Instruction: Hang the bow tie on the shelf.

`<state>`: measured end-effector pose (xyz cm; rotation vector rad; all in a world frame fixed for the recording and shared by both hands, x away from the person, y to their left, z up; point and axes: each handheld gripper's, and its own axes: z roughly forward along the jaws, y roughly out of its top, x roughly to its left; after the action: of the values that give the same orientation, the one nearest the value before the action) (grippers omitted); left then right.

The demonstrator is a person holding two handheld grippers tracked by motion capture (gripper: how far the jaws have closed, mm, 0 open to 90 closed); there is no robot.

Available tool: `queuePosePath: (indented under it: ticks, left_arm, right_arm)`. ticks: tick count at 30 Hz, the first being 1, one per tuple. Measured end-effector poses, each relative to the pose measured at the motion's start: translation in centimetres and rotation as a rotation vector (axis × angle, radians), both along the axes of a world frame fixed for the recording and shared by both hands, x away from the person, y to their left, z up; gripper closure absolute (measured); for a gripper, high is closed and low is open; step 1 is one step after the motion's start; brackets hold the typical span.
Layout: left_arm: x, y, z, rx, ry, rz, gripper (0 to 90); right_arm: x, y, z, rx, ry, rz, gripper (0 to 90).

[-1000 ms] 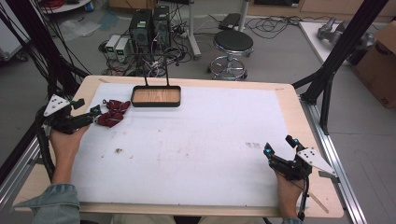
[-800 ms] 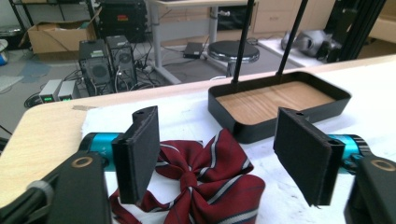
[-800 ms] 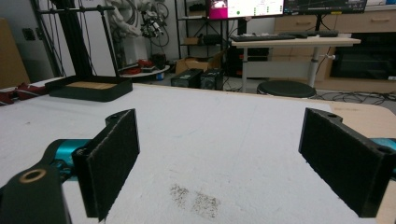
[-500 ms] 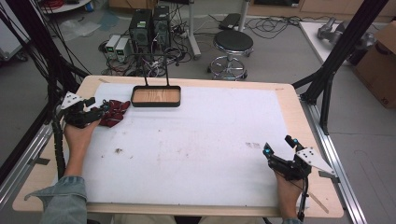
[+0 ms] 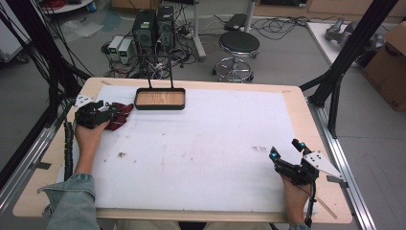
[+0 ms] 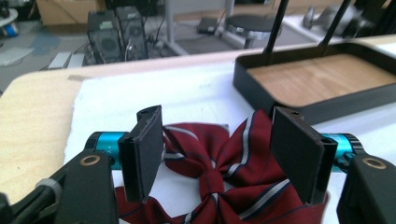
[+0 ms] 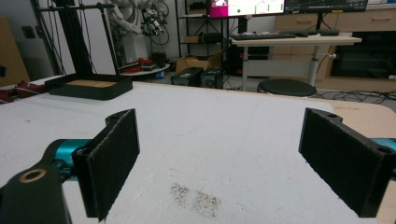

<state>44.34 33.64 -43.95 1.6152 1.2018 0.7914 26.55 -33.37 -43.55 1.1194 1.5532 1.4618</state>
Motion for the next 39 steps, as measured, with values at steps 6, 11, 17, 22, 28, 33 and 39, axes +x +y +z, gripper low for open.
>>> queuePosePath:
  ticks: [6, 11, 17, 22, 28, 33, 39]
  left_arm:
    - [0.6, -0.5, -0.7, 0.047, 0.06, 0.017, 35.3]
    - [0.8, -0.7, -0.7, 0.062, 0.091, 0.026, 41.8]
    - [1.3, -0.9, -0.8, 0.069, 0.175, 0.038, 41.8]
    - [1.7, -1.2, -0.9, 0.093, 0.223, 0.037, 45.0]
    - [1.9, -1.3, -1.0, 0.104, 0.248, 0.015, 60.1]
    - [1.8, -1.2, -1.0, 0.084, 0.253, -0.006, 72.1]
    - [1.2, -1.3, 0.1, 0.08, 0.222, -0.045, 75.6]
  right_arm:
    - [0.0, 0.0, 0.0, 0.001, 0.002, 0.002, 11.5]
    - [0.0, 0.1, 0.0, 0.003, 0.006, 0.005, 11.5]
    - [0.0, 0.1, 0.0, 0.005, 0.008, 0.005, 11.5]
    - [0.1, 0.1, 0.0, 0.0, 0.006, 0.006, 11.5]
    - [0.1, 0.1, 0.0, -0.001, 0.008, 0.007, 11.5]
    - [0.1, 0.0, -0.1, -0.001, 0.009, 0.009, 11.5]
    - [0.1, 0.1, -0.1, -0.001, 0.008, 0.01, 11.5]
